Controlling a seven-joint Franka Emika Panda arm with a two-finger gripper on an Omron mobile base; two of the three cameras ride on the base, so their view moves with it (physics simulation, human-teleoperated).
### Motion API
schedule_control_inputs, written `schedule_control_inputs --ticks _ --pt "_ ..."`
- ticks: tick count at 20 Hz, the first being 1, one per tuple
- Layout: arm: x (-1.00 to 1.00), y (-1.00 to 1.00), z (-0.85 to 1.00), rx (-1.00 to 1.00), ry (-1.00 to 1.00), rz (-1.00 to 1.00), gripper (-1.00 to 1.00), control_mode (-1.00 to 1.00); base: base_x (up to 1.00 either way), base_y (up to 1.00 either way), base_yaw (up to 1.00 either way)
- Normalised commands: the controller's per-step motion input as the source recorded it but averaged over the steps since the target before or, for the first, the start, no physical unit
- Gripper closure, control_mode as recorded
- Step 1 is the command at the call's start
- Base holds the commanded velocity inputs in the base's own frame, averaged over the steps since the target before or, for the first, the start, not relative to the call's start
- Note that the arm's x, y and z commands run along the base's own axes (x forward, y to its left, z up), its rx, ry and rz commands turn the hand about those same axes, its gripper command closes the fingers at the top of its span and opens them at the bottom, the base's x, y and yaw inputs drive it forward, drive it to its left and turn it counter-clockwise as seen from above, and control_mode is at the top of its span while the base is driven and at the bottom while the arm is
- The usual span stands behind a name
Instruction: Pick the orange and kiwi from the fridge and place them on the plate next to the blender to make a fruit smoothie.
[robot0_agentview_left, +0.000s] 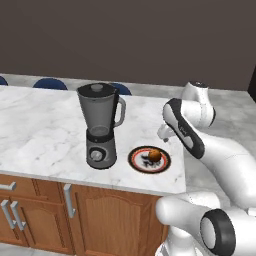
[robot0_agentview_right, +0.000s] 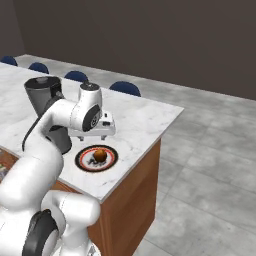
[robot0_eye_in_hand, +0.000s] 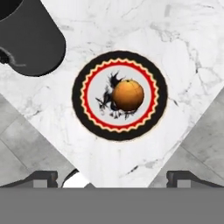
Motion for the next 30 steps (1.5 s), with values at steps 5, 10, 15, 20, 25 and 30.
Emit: schedule_control_inputs --ticks 5,10,15,20,25,30 --pt "-0.57 -0.06 0.58 0.0 -0.07 -0.02 -1.0 -1.0 0.0 0.0 0.0" --pt "-0.41 0.0 0.12 0.0 -0.03 0.0 -1.0 -1.0 0.0 0.0 0.0" --pt "-0.19 -0.02 0.0 0.0 0.0 0.0 -1.0 1.0 -0.27 -0.09 0.01" --pt "0.0 0.0 0.0 0.0 0.0 0.0 -1.0 1.0 -0.89 -0.13 0.35" --pt "0.0 0.0 0.0 0.0 0.0 0.0 -1.0 1.0 -0.67 0.0 0.86" --pt "0.0 0.0 0.0 0.0 0.0 0.0 -1.0 1.0 -0.24 0.0 1.0"
